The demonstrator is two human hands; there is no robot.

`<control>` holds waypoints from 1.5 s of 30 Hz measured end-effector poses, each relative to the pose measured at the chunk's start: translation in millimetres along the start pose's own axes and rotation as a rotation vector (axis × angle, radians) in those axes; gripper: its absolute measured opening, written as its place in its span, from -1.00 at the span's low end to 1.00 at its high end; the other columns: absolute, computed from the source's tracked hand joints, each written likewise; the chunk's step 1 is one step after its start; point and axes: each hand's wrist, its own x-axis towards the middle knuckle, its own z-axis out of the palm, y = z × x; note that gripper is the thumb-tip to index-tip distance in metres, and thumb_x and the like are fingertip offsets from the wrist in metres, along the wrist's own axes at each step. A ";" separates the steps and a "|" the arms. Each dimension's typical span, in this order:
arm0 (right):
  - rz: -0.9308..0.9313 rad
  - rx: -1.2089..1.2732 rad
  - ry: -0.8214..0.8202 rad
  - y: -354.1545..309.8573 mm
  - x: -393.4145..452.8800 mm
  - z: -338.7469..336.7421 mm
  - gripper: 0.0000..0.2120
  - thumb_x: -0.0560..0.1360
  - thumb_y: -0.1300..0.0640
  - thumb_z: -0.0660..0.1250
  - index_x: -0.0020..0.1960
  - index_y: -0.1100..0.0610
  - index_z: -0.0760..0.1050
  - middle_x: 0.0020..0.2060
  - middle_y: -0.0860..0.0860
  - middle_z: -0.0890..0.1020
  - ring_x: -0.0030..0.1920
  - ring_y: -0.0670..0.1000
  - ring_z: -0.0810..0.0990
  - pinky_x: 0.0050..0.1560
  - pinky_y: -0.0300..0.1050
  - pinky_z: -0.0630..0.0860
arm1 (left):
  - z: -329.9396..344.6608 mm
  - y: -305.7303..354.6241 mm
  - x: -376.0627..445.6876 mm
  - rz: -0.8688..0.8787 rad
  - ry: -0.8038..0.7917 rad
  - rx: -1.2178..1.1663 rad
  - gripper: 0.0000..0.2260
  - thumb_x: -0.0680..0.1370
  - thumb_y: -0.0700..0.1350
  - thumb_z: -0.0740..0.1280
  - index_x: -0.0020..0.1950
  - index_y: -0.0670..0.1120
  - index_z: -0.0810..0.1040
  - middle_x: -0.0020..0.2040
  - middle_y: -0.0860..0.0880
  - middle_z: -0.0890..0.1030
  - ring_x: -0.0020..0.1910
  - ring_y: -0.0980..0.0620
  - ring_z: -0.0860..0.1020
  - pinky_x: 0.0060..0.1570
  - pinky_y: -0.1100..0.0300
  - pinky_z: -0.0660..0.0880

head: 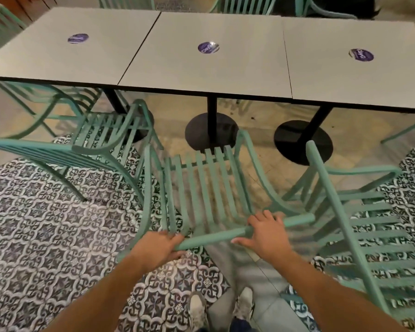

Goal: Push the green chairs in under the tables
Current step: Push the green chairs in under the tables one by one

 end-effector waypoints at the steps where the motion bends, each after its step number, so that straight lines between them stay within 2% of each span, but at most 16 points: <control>1: 0.033 0.015 -0.023 -9.6 -1.0 -1.8 -0.11 0.17 -0.64 -0.12 -0.06 0.02 0.59 -0.11 -0.06 0.62 0.02 0.05 0.53 0.02 0.08 0.41 | -0.6 -10.6 -0.2 0.005 -0.026 0.016 -0.31 0.47 0.36 -0.32 0.40 0.09 0.27 0.13 0.07 0.54 0.08 0.08 0.53 0.14 0.11 0.54; 3: 0.093 0.034 -0.079 -25.1 -0.4 -4.1 -0.02 0.13 -0.64 -0.16 0.10 0.02 0.56 0.04 -0.06 0.60 0.16 0.04 0.47 0.14 0.06 0.36 | -7.6 -26.7 0.1 0.001 -0.062 0.027 -0.29 0.43 0.37 -0.33 0.39 0.10 0.28 0.24 0.07 0.52 0.22 0.06 0.48 0.33 0.03 0.40; 7: 0.164 0.060 -0.114 -47.1 2.1 -1.8 -0.18 0.27 -0.57 0.04 0.17 0.03 0.51 0.11 -0.04 0.57 0.22 0.04 0.41 0.23 0.06 0.34 | -14.8 -50.3 0.7 -0.062 -0.093 0.042 -0.24 0.36 0.38 -0.32 0.41 0.13 0.28 0.32 0.11 0.47 0.35 0.06 0.38 0.49 0.00 0.12; 11: 0.180 0.071 -0.104 -57.3 3.5 -2.5 -0.33 0.34 -0.50 0.17 0.16 0.01 0.49 0.10 -0.06 0.55 0.20 0.01 0.40 0.21 0.00 0.32 | -10.5 -65.4 0.2 -0.107 -0.065 -0.019 -0.26 0.38 0.41 -0.27 0.42 0.16 0.29 0.30 0.15 0.48 0.34 0.09 0.38 0.48 0.00 0.12; 14: 0.186 0.137 -0.059 -52.5 -2.6 -3.0 -0.27 0.30 -0.56 0.03 0.10 -0.02 0.52 0.03 -0.08 0.53 0.15 0.01 0.43 0.16 -0.03 0.33 | -5.4 -65.3 0.0 -0.129 -0.006 -0.066 -0.31 0.43 0.43 -0.16 0.42 0.14 0.32 0.30 0.12 0.49 0.34 0.07 0.39 0.47 0.01 0.12; 16: 0.238 0.221 0.081 -45.4 -10.9 0.1 -0.18 0.27 -0.61 -0.06 0.08 -0.01 0.55 0.01 -0.06 0.54 0.12 0.04 0.47 0.18 0.03 0.37 | 0.9 -64.1 -0.3 -0.211 0.105 -0.210 -0.32 0.46 0.45 -0.05 0.42 0.11 0.36 0.32 0.10 0.47 0.34 0.05 0.39 0.44 -0.02 0.17; 19: 0.513 0.425 0.359 -34.7 -20.3 -2.5 -0.28 0.35 -0.48 0.20 0.28 0.01 0.45 0.23 0.02 0.47 0.27 0.08 0.40 0.34 0.15 0.32 | 3.1 -65.5 -5.8 -0.615 0.442 -0.645 -0.32 0.44 0.45 0.08 0.42 0.07 0.37 0.34 0.04 0.47 0.31 -0.01 0.44 0.32 -0.17 0.38; 22: 1.104 0.887 0.581 -19.9 -24.2 1.6 -0.02 0.21 -0.43 0.40 0.47 0.03 0.21 0.43 0.07 0.31 0.42 0.12 0.30 0.40 0.15 0.28 | 2.5 -68.9 -13.3 -1.153 0.756 -1.173 -0.20 0.39 0.43 0.21 0.45 -0.07 0.30 0.38 -0.14 0.42 0.28 -0.17 0.47 0.22 -0.21 0.46; 23: 1.276 1.071 0.632 -16.5 -24.5 5.4 0.06 0.16 -0.45 0.42 0.48 0.02 0.17 0.44 0.07 0.31 0.42 0.13 0.32 0.40 0.16 0.30 | 3.9 -69.1 -14.6 -1.298 0.810 -1.391 -0.26 0.43 0.35 0.29 0.46 -0.07 0.28 0.37 -0.16 0.42 0.28 -0.21 0.47 0.23 -0.19 0.46; 25: 1.470 1.492 0.551 -12.4 -24.2 14.7 0.02 0.14 -0.43 0.47 0.46 -0.05 0.19 0.38 0.01 0.39 0.34 0.12 0.40 0.31 0.18 0.39 | 11.1 -62.4 -15.1 -1.480 0.782 -1.785 -0.34 0.45 0.22 0.39 0.43 -0.07 0.30 0.32 -0.14 0.45 0.27 -0.22 0.46 0.25 -0.18 0.44; 28: 1.416 2.036 0.343 -12.5 -10.4 16.0 -0.33 0.38 -0.21 0.43 0.38 0.02 0.34 0.27 0.06 0.49 0.22 0.12 0.50 0.10 0.24 0.48 | 14.2 -49.4 -15.2 -1.388 0.610 -2.231 -0.40 0.45 0.21 0.41 0.37 -0.05 0.36 0.26 -0.15 0.45 0.21 -0.24 0.45 0.16 -0.27 0.48; 31: 1.430 2.213 0.373 -7.0 6.5 9.2 -0.48 0.46 -0.05 0.42 0.33 0.11 0.39 0.19 0.16 0.50 0.13 0.20 0.53 0.13 0.27 0.51 | 4.4 -51.0 -7.9 -1.245 0.571 -2.494 -0.52 0.50 0.12 0.39 0.31 -0.11 0.42 0.21 -0.21 0.47 0.12 -0.24 0.50 0.06 -0.19 0.55; 33: 1.460 2.250 0.380 -4.6 12.2 6.8 -0.57 0.52 0.08 0.36 0.34 0.16 0.38 0.21 0.16 0.49 0.05 0.20 0.54 0.14 0.22 0.50 | -2.0 -56.1 -2.1 -1.268 0.562 -2.556 -0.51 0.51 0.05 0.40 0.35 -0.14 0.40 0.20 -0.21 0.46 0.05 -0.22 0.50 -0.03 -0.09 0.56; 35: 1.505 2.231 0.365 -0.9 14.7 7.5 -0.59 0.54 0.21 0.27 0.38 0.18 0.35 0.26 0.16 0.47 -0.02 0.19 0.52 0.06 0.16 0.49 | -6.3 -59.1 2.3 -1.305 0.516 -2.567 -0.56 0.54 -0.08 0.37 0.36 -0.17 0.37 0.20 -0.22 0.46 0.06 -0.22 0.51 0.03 -0.07 0.55; 41: 1.596 2.171 0.349 10.0 24.2 6.9 -0.62 0.50 0.34 0.20 0.32 0.22 0.36 0.28 0.17 0.46 0.23 0.21 0.47 0.26 0.22 0.43 | -21.6 -59.0 12.1 -1.385 0.450 -2.556 -0.61 0.55 -0.27 0.26 0.38 -0.21 0.35 0.30 -0.22 0.44 0.25 -0.24 0.47 0.23 -0.15 0.47; 45: 1.586 2.158 0.371 17.7 42.5 -0.2 -0.75 0.49 0.38 0.19 0.16 0.23 0.41 0.26 0.14 0.48 0.22 0.15 0.49 0.27 0.09 0.46 | -29.5 -66.3 27.8 -1.392 0.461 -2.555 -0.73 0.56 -0.28 0.25 0.25 -0.21 0.38 0.31 -0.22 0.43 0.25 -0.22 0.47 0.22 -0.15 0.48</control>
